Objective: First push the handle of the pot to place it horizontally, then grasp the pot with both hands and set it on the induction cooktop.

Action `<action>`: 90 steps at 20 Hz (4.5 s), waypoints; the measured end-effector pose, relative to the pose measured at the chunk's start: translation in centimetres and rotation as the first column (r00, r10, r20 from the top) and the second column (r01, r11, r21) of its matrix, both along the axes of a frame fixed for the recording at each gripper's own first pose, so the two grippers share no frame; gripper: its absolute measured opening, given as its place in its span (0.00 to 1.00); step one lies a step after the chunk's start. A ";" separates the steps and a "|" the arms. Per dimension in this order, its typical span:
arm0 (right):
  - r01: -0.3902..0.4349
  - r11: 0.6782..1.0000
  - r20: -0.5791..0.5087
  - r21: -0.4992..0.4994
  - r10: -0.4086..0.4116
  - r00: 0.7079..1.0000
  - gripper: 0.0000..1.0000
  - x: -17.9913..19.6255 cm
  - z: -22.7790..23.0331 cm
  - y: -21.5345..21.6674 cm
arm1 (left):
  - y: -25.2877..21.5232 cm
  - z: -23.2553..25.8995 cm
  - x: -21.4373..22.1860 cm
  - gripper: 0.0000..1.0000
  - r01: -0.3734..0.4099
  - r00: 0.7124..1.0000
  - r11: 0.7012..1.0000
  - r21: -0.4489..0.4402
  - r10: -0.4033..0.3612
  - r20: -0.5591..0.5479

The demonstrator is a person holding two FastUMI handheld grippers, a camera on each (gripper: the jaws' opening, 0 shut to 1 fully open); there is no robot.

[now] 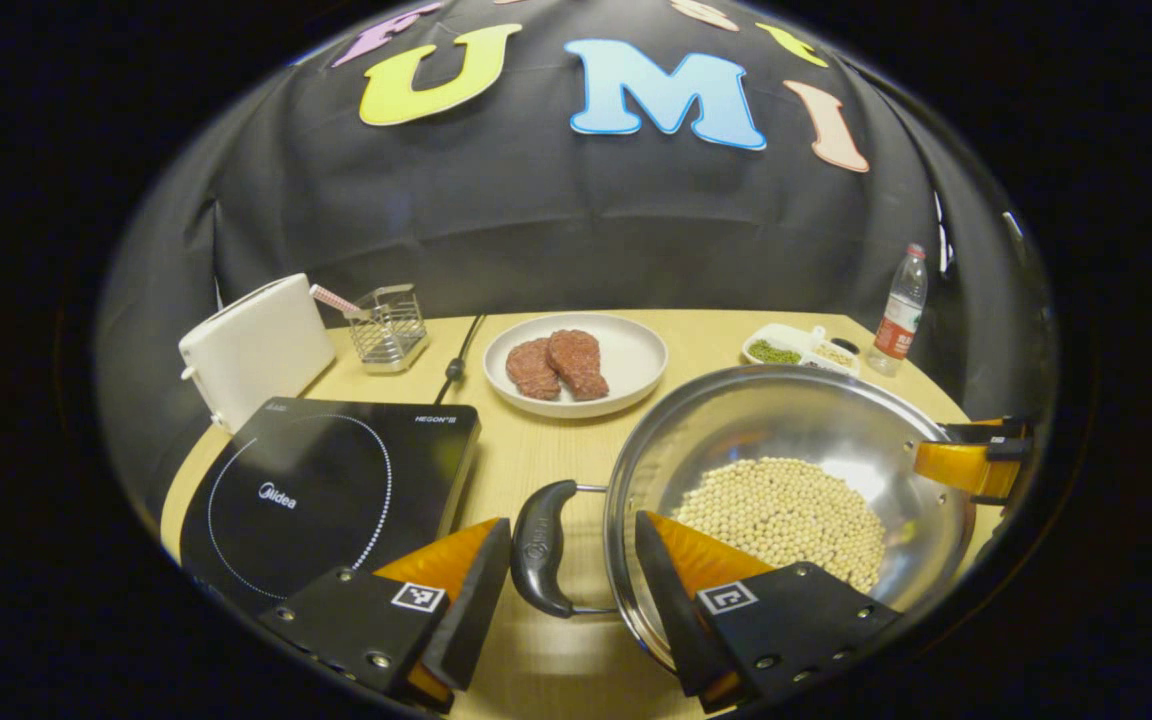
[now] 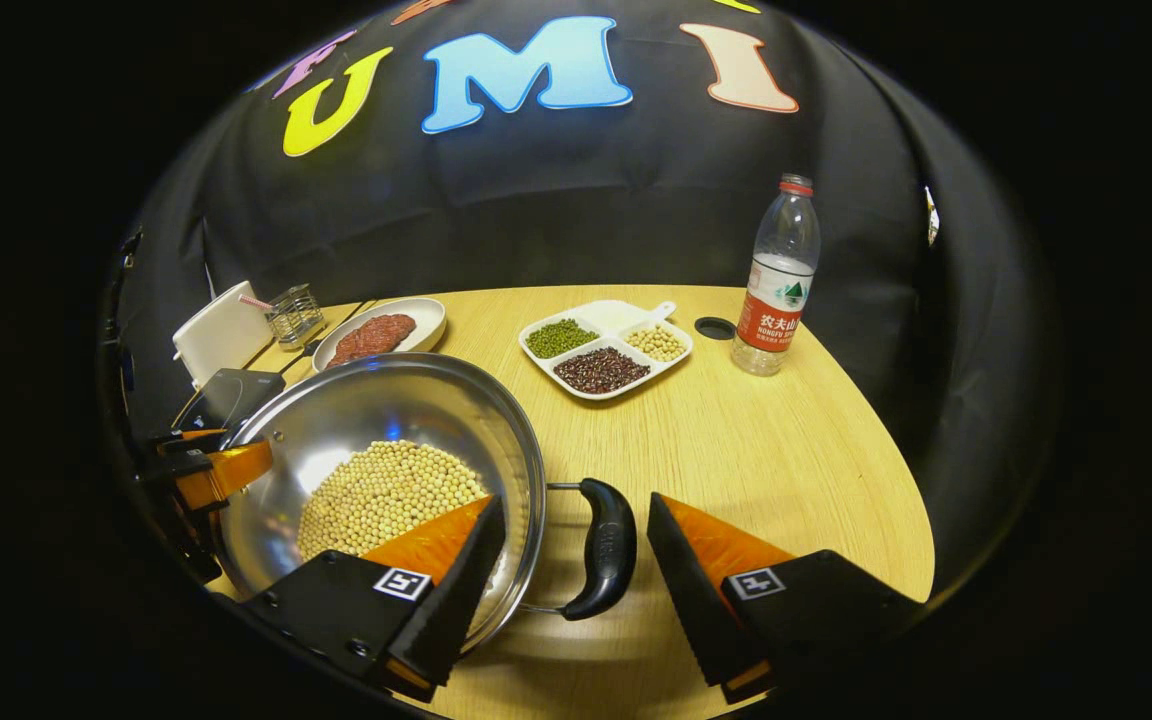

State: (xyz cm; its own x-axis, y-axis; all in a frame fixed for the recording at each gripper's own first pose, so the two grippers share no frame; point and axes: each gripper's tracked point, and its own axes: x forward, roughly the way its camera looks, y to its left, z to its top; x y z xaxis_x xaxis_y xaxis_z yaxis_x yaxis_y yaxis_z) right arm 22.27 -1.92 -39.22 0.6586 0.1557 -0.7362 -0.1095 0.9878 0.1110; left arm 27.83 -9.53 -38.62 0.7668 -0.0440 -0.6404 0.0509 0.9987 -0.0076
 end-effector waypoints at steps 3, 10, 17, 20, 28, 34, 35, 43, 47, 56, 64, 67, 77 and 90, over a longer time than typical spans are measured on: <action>0.008 1.000 -0.002 0.003 -0.008 1.000 0.76 0.2 -0.2 -0.1 | 0.0 -0.5 -0.3 0.76 -0.006 1.000 1.000 0.001 0.006 -0.024; 0.029 0.999 -0.020 0.021 -0.028 0.999 0.61 0.2 -0.5 0.1 | -0.2 -0.5 -0.4 0.63 -0.018 0.999 1.000 -0.014 0.018 -0.027; 0.028 0.999 -0.034 0.026 -0.028 0.999 0.43 -0.1 -0.1 0.2 | -0.4 0.2 -0.3 0.58 -0.014 1.000 1.000 -0.003 0.014 -0.027; 0.034 0.999 -0.032 0.036 -0.033 0.999 0.43 -0.3 1.2 0.4 | -0.2 1.8 -0.4 0.58 -0.012 1.000 1.000 -0.004 0.012 -0.013; 0.056 0.998 0.005 0.017 -0.057 0.998 0.46 -1.1 5.9 2.5 | 2.7 5.5 -1.0 0.58 -0.001 1.000 0.999 -0.044 0.002 0.022; 0.090 0.996 0.024 0.011 -0.090 0.996 0.47 -2.6 8.4 6.4 | 7.1 7.6 -1.1 0.58 0.031 0.998 0.998 -0.055 -0.028 0.047; 0.092 0.996 0.028 0.010 -0.092 0.995 0.47 -2.8 8.8 7.1 | 8.0 7.8 -1.1 0.58 0.032 0.998 0.998 -0.057 -0.029 0.049; 0.089 0.996 0.044 0.011 -0.089 0.995 0.47 -3.2 10.5 14.2 | 15.8 8.7 -1.2 0.58 0.025 0.998 0.997 -0.068 -0.021 0.058; 0.083 0.996 0.041 0.018 -0.084 0.996 0.47 -3.3 10.5 17.8 | 19.9 8.6 -1.2 0.58 0.018 0.998 0.998 -0.064 -0.014 0.057; 0.071 0.997 0.033 0.036 -0.072 0.997 0.43 -2.9 10.0 24.8 | 27.3 7.9 -0.6 0.55 0.009 0.999 0.999 -0.049 -0.007 0.051; 0.049 0.998 0.025 0.038 -0.050 0.998 0.47 -1.9 8.9 29.5 | 32.6 6.2 0.3 0.58 -0.017 0.999 0.999 -0.043 0.018 0.034; 0.042 0.998 0.014 0.043 -0.043 0.999 0.43 -1.5 8.3 31.0 | 33.9 5.5 0.8 0.58 -0.024 0.999 0.999 -0.038 0.026 0.027; 0.035 0.998 -0.022 0.054 -0.034 0.999 0.47 -0.5 6.8 33.9 | 37.0 3.5 2.0 0.55 -0.033 0.999 0.999 -0.020 0.033 0.016; 0.035 0.997 0.086 0.074 -0.041 0.995 0.99 0.9 9.4 34.1 | 37.6 6.4 3.2 0.74 -0.060 0.990 0.997 0.039 0.055 0.129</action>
State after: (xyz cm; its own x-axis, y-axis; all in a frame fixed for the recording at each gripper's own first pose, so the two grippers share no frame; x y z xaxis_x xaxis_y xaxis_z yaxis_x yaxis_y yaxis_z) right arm 23.17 32.21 -29.82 0.7266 0.1802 -0.6630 -0.0847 0.9811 0.1738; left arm 31.02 28.06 -32.18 0.8429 0.0279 -0.5373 -0.0091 0.9992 0.0377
